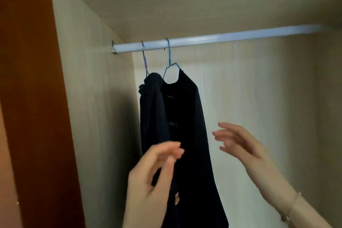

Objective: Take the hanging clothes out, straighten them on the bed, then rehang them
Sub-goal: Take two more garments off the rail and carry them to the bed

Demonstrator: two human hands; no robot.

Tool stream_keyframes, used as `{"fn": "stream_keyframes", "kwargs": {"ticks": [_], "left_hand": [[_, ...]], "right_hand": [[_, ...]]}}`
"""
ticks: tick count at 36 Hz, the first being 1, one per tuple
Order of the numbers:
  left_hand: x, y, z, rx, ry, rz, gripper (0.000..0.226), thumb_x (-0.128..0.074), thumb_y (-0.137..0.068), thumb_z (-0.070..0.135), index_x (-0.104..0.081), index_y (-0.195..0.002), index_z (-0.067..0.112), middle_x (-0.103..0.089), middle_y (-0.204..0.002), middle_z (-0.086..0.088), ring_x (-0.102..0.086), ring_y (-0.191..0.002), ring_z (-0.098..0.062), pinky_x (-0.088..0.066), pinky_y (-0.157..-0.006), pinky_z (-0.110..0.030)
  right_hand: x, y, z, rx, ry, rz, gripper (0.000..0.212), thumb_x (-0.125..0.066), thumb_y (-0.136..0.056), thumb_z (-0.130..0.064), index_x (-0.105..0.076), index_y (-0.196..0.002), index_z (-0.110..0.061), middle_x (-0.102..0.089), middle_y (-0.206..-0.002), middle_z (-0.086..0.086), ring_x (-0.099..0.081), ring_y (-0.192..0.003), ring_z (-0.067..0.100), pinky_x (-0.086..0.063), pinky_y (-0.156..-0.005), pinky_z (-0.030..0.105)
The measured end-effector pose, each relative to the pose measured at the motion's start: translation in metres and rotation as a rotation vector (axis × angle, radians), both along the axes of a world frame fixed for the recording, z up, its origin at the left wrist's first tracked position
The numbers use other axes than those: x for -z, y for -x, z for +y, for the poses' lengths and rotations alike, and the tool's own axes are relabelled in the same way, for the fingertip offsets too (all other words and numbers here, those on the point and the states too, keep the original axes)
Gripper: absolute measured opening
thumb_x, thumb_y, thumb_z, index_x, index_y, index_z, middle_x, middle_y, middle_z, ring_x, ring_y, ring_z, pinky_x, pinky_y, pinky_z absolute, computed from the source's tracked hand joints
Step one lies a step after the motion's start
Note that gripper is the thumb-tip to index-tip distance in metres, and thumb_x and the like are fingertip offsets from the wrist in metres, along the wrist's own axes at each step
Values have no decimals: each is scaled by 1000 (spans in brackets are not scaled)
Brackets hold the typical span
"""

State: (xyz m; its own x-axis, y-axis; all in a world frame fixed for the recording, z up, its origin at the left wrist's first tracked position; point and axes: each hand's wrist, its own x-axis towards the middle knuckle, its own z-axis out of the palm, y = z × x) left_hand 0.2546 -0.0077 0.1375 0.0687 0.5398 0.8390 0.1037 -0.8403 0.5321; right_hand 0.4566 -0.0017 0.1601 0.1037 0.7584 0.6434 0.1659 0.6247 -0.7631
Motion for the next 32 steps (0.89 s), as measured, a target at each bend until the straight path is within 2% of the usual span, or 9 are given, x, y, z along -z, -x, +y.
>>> {"fn": "stream_keyframes", "kwargs": {"ticks": [2,5,12,16,19,22,25,29,32], "left_hand": [[-43,-2,16,-108,-123,-61,25,-53,-88,19,-69,-98,35,-73,-98,13,-68,-97,-1,-48,-86,-6],[-93,-12,40,-243,-142,-93,27,-53,-91,9,-63,-109,27,-67,-111,12,-62,-109,-5,-48,-98,-19],[-151,-16,92,-285,315,22,61,-62,-92,22,-36,-147,16,-40,-148,-1,-47,-131,-21,-41,-109,-35],[-161,-12,108,-148,542,-8,40,-59,-88,13,-51,-128,8,-61,-107,-10,-59,-80,-17,-46,-62,-26],[-164,-8,115,-109,636,-82,22,-55,-83,3,-56,-105,4,-56,-88,-13,-56,-71,-24,-42,-54,-23],[-165,-6,129,-74,666,-158,18,-54,-80,-4,-58,-95,6,-53,-94,-17,-53,-80,-28,-46,-62,-30],[-162,-8,140,-29,678,-250,13,-53,-81,-10,-60,-81,1,-60,-88,-17,-58,-78,-29,-52,-70,-34],[-158,-13,149,21,603,-368,31,-46,-87,-17,-57,-68,6,-60,-54,-4,-57,-53,-16,-47,-47,-16],[-159,-10,155,20,543,-336,33,-39,-85,-20,-54,-76,9,-51,-66,-5,-49,-57,-13,-39,-40,-7]], "right_hand": [[-32,3,14,27,-46,-28,29,-57,-90,-17,-59,-115,-30,-67,-110,-10,-59,-109,3,-45,-102,30],[-79,10,32,22,-83,-49,35,-53,-92,-16,-53,-125,-28,-59,-122,-10,-54,-116,5,-40,-107,35],[-144,19,81,2,128,-215,51,-55,-90,-21,-40,-139,-18,-49,-136,-1,-47,-125,15,-37,-108,35],[-157,32,106,-12,271,-304,11,-56,-87,-23,-59,-96,-18,-58,-93,1,-54,-87,13,-44,-82,29],[-162,40,121,-17,333,-295,9,-57,-86,-22,-58,-86,-13,-56,-75,-1,-53,-73,12,-41,-70,27],[-164,43,132,-33,349,-196,15,-53,-84,-6,-60,-97,-10,-58,-76,3,-55,-71,15,-43,-63,25],[-161,41,142,-92,272,21,37,-39,-77,13,-62,-99,-6,-62,-92,10,-57,-84,22,-48,-75,28],[-159,36,146,-127,209,71,39,-33,-76,17,-62,-92,-3,-62,-95,10,-57,-83,21,-49,-67,21],[-163,33,142,-76,173,-8,32,-38,-83,13,-61,-96,-3,-62,-98,12,-58,-85,22,-49,-64,20]]}}
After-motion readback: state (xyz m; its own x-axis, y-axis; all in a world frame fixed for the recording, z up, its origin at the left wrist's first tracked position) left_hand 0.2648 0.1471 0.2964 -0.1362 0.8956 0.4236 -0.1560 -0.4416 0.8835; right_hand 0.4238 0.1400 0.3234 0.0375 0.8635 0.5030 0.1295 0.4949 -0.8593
